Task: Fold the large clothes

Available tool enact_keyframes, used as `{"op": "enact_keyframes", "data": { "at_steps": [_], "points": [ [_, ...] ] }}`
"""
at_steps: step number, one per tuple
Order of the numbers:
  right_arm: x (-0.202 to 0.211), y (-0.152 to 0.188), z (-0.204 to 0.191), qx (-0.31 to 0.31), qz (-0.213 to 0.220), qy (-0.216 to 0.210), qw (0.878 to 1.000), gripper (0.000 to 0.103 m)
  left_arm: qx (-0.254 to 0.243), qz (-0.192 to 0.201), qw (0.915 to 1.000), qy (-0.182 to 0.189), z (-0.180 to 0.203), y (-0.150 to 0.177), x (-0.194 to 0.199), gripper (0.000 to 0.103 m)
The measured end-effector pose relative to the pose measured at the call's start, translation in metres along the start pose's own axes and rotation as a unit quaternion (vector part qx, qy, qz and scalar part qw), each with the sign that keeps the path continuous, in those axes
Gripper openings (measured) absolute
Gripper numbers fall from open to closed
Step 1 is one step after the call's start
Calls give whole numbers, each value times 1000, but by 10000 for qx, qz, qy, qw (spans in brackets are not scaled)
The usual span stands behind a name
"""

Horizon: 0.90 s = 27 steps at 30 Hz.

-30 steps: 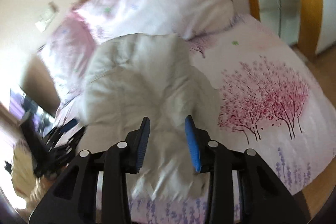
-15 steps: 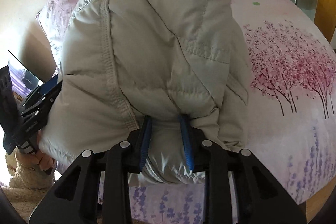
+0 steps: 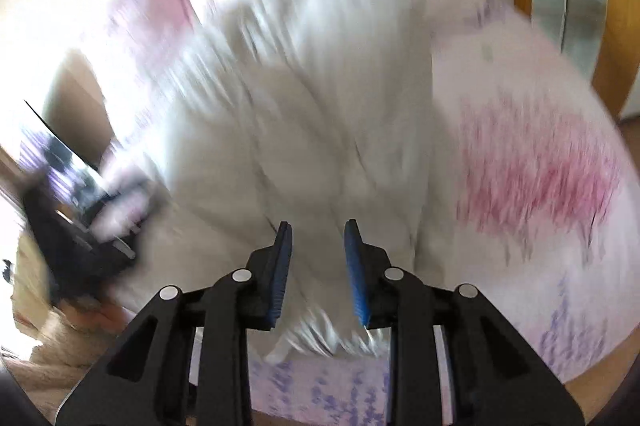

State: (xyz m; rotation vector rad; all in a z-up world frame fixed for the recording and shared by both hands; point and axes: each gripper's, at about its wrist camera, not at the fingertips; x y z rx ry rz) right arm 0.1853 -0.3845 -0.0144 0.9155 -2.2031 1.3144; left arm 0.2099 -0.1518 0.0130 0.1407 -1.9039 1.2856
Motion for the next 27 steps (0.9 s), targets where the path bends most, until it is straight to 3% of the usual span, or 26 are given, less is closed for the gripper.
{"op": "enact_keyframes", "data": {
  "at_steps": [4,6,10,13,19,27],
  "points": [
    [3,-44,-16,229,499,437,9975,28,-32,1,10000,-18,1,-2,1,77],
    [-13,-63,-15,251,375,559,9974,28,-78,35,10000,-51,0,-4,4,77],
    [-59,-79,-5,385,-283,1144,9923,27,177,159,9992,318,-25,-21,18,77],
    [-72,-78,-1,424,-523,1180,9907,27,132,273,9995,11,-43,-45,20,77],
    [-85,-77,5,438,-859,1149,9887,27,-493,-53,9971,-586,-39,-75,-15,77],
    [-103,-81,20,149,-1131,889,9895,27,-462,-158,9975,-516,-39,-74,-37,78]
  ]
}}
Point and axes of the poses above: each gripper's, at about its wrist camera, not at the fingertips, and x roughly against the way its jaws point, z to its right, y to its underside, and after that the axes turned 11 degrees about -x, right-handed
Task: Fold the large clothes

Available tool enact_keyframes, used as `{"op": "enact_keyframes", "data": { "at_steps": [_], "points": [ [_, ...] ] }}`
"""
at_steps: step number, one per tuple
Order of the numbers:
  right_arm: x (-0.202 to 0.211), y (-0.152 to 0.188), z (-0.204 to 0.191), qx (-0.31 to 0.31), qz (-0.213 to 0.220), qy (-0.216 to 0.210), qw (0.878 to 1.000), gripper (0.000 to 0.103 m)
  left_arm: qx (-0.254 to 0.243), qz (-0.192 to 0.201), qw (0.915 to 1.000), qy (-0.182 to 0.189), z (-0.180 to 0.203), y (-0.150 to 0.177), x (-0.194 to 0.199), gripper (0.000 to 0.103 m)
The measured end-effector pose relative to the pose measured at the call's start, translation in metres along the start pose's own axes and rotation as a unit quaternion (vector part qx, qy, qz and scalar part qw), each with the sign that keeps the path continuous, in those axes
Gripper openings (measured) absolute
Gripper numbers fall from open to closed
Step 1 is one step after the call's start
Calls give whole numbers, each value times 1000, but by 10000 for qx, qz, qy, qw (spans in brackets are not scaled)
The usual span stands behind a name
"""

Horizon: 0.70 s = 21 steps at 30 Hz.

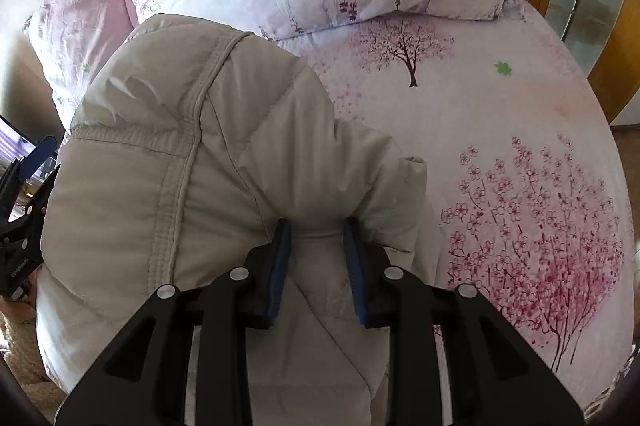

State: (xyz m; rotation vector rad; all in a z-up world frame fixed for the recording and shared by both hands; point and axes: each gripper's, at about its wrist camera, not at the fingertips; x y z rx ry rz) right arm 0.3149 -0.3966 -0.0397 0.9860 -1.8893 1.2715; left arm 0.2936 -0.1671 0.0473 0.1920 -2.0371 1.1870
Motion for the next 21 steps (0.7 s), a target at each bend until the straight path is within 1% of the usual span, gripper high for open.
{"op": "enact_keyframes", "data": {
  "at_steps": [4,9,12,14,16,18,19,21],
  "points": [
    [-6,-4,-4,85,-127,133,9998,27,88,-65,9999,131,-3,1,-10,78],
    [-17,-9,-2,97,-361,184,9991,27,122,-132,9997,176,-1,5,-20,78],
    [-20,-11,-2,33,-379,210,9991,27,227,-102,9995,218,-2,7,-23,78],
    [-12,-8,-5,91,-205,276,9994,27,359,-47,9989,299,-9,9,-14,78],
    [6,1,-6,25,-2,238,9997,28,576,41,9970,509,-19,13,3,77],
    [33,17,-1,-141,294,-57,9995,28,676,235,9952,668,-24,20,28,77],
    [50,30,2,-218,511,-238,9982,28,646,335,9950,682,-23,22,40,77],
    [68,51,6,-307,709,-537,9956,28,512,506,9948,726,-17,26,60,78]
  ]
}}
Point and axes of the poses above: each gripper's, at about its wrist camera, not at the fingertips, and x roughly against the way its jaws point, z to its right, y to its underside, and after that the axes turned 11 degrees about -x, right-handed
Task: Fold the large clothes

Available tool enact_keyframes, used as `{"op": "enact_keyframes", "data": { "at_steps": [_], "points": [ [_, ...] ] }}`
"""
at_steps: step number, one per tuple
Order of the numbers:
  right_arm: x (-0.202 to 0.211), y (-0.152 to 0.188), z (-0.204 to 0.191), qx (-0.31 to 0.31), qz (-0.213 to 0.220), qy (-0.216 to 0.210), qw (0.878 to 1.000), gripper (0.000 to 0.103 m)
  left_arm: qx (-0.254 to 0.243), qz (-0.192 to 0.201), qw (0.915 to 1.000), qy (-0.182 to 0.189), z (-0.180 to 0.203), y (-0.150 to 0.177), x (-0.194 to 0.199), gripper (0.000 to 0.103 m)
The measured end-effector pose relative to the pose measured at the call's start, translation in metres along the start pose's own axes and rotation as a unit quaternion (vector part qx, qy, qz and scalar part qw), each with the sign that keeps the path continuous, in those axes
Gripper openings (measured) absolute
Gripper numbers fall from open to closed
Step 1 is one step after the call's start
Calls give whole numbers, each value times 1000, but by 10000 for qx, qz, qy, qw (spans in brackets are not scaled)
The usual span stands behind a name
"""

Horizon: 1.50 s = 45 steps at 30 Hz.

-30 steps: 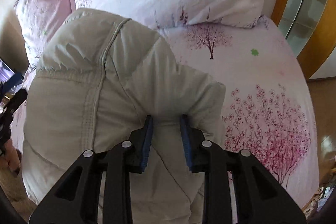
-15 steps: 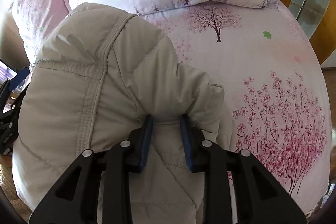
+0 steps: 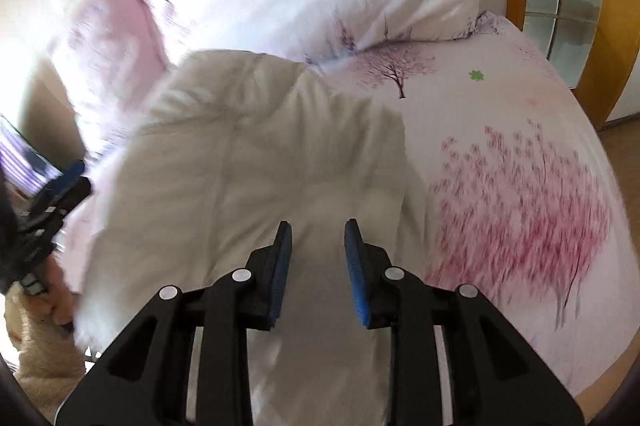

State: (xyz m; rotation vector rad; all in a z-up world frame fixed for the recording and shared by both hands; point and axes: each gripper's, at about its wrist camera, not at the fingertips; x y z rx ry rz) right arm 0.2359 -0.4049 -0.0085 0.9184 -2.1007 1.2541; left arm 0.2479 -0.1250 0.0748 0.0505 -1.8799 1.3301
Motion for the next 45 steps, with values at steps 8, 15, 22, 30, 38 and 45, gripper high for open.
{"op": "enact_keyframes", "data": {
  "at_steps": [8,15,22,30,38,45],
  "points": [
    [13,68,12,-143,167,-83,9997,28,-805,-127,9962,315,59,23,17,80],
    [-32,77,26,-399,-168,-37,9991,27,-572,-500,9960,480,66,43,-16,90],
    [-3,55,16,-409,10,-112,9991,27,-198,-265,9969,710,38,39,1,87],
    [-25,-32,-18,80,6,243,9997,27,566,-380,9972,311,-19,25,-18,87],
    [-47,-31,20,-633,-526,-197,9964,38,1861,-557,9681,1583,-65,51,-37,88],
    [-1,-2,67,-1552,-377,-1464,9763,98,2547,-694,9354,2351,-79,69,-54,91]
  ]
}}
Point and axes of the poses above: each gripper's, at about its wrist camera, not at the fingertips, and x roughly against the way its jaws point, z to its right, y to its underside, and after that the axes turned 11 degrees about -x, right-handed
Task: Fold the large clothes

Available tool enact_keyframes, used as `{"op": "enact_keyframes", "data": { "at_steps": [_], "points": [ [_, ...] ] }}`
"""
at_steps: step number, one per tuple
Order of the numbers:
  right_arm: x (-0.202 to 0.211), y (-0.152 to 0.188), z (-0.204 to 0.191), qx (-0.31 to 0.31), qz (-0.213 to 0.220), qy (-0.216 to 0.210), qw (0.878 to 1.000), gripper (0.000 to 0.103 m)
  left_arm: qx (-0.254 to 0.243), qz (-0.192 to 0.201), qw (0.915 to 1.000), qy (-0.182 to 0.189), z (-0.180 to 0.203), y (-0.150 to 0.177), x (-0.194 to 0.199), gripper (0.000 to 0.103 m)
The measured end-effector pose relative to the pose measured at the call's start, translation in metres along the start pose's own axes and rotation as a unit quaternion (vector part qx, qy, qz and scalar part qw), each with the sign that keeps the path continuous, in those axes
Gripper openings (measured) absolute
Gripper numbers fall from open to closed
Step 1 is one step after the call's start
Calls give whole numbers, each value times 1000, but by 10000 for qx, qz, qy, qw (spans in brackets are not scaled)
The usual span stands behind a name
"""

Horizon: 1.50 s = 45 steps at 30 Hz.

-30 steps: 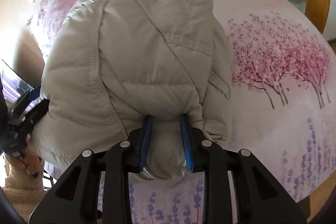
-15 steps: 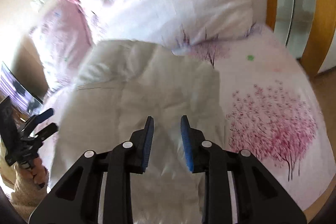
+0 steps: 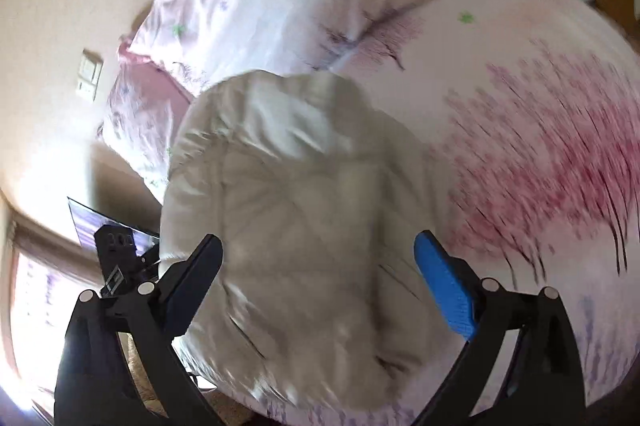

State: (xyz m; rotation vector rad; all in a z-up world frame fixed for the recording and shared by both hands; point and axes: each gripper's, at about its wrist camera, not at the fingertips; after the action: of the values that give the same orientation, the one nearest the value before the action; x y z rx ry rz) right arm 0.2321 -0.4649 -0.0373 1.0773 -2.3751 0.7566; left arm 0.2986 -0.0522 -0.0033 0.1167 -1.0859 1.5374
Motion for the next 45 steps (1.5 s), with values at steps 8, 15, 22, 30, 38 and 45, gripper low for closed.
{"op": "enact_keyframes", "data": {
  "at_steps": [8,15,22,30,38,45],
  "points": [
    [-11,6,46,-819,-605,-696,9924,98,90,-206,9983,532,6,2,-16,97],
    [-38,9,41,-777,-1033,-775,9886,99,300,-327,9951,879,6,-1,-34,101],
    [-63,8,30,-638,-1435,-841,9840,102,408,-415,9924,1085,5,-5,-50,101],
    [-71,16,22,-506,-1460,-1240,9802,70,416,-127,9921,1180,3,-1,-52,79],
    [-55,37,4,-332,-1105,-1833,9763,41,102,172,9935,1122,3,-7,-25,59],
    [-68,36,-36,-34,-1214,-2186,9682,38,-19,735,9930,928,-11,-8,27,57]
  ]
}}
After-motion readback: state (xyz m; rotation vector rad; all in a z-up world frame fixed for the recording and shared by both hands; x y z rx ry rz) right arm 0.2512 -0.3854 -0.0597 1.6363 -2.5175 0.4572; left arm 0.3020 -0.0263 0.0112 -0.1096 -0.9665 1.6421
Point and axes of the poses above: each gripper's, at about its wrist camera, not at the fingertips, and x roughly against the way its jaws point, z to its right, y to its underside, and after that the axes turned 11 degrees about -x, right-handed
